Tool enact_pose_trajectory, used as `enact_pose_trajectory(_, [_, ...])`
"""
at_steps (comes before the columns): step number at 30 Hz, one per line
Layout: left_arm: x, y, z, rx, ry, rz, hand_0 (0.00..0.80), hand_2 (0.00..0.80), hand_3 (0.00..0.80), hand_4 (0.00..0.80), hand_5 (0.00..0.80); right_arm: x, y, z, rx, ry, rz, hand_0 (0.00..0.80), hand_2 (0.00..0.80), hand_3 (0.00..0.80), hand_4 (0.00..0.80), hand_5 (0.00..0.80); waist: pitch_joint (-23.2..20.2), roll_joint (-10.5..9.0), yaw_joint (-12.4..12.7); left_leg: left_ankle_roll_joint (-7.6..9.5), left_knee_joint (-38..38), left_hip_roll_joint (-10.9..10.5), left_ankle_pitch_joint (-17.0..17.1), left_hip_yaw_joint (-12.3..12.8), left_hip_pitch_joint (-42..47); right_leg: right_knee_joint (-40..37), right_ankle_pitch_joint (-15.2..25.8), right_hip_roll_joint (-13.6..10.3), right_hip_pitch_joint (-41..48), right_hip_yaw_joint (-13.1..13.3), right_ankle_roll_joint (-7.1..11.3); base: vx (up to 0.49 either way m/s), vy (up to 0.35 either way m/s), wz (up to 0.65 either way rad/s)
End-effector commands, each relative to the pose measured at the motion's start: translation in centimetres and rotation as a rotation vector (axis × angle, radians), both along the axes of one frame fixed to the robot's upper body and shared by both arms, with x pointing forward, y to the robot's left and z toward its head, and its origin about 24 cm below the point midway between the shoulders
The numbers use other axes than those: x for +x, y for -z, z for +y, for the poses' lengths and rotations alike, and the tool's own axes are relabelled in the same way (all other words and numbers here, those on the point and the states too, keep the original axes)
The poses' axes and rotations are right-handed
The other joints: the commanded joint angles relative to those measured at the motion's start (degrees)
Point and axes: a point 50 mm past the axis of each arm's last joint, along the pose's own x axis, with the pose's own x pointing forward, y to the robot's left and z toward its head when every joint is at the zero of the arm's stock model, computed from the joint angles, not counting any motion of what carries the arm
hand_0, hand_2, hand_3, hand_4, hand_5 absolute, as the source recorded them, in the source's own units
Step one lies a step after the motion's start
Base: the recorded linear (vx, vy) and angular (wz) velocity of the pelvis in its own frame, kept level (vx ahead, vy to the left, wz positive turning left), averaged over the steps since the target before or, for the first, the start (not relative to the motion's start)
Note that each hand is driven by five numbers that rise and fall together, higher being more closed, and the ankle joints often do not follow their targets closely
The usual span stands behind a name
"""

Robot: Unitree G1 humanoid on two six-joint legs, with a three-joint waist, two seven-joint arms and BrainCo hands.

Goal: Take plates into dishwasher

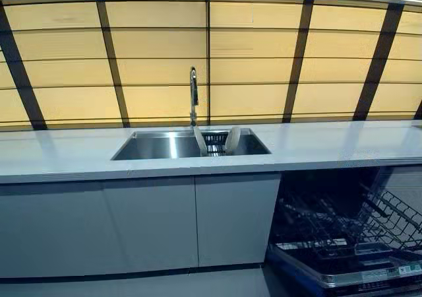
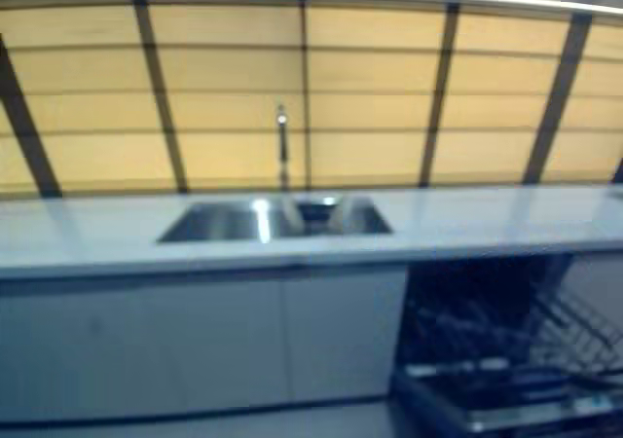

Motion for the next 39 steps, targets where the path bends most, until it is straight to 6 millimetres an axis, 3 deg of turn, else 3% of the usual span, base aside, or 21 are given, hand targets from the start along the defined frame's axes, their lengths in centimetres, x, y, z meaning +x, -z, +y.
enact_pose_trajectory(1, [1.4, 0.0, -1.1, -0.018, 0.001, 0.009, 0.0, 0.0, 0.0, 0.0, 0.0, 1.9, -0.3, 0.5, -0.015, -0.018, -0.012, 0.0, 0.0, 0.0, 0.0, 0.0, 4.2, -0.34, 0.3, 7.95, 0.7, -8.6, 0.0, 4.1, 0.6, 1.4, 1.9, 9.3, -0.6, -2.3, -8.36, -0.04, -0.001, 0.0])
enact_pose_trajectory(17, [2.0, 0.0, -1.5, -0.036, 0.007, -0.019, 0.0, 0.0, 0.0, 0.0, 0.0, 2.2, -0.3, 0.5, -0.089, -0.041, -0.016, 0.0, 0.0, 0.0, 0.0, 0.0, 4.6, -0.38, 0.9, 8.08, 0.0, -8.9, 1.2, 3.3, -0.3, 1.2, 2.7, 9.1, -1.5, -2.9, -8.25, -0.027, -0.002, 0.0])
enact_pose_trajectory(39, [2.6, -0.2, -1.5, -0.033, 0.028, -0.028, 0.0, 0.0, 0.0, 0.0, 0.0, 3.2, -0.5, 1.2, -0.029, -0.061, -0.05, 0.0, 0.0, 0.0, 0.0, 0.0, 6.3, -0.56, 1.0, 8.19, 0.3, -8.8, 1.1, 3.2, -0.8, 1.5, 2.3, 9.4, -2.0, -2.7, -8.59, -0.004, 0.0, 0.0])
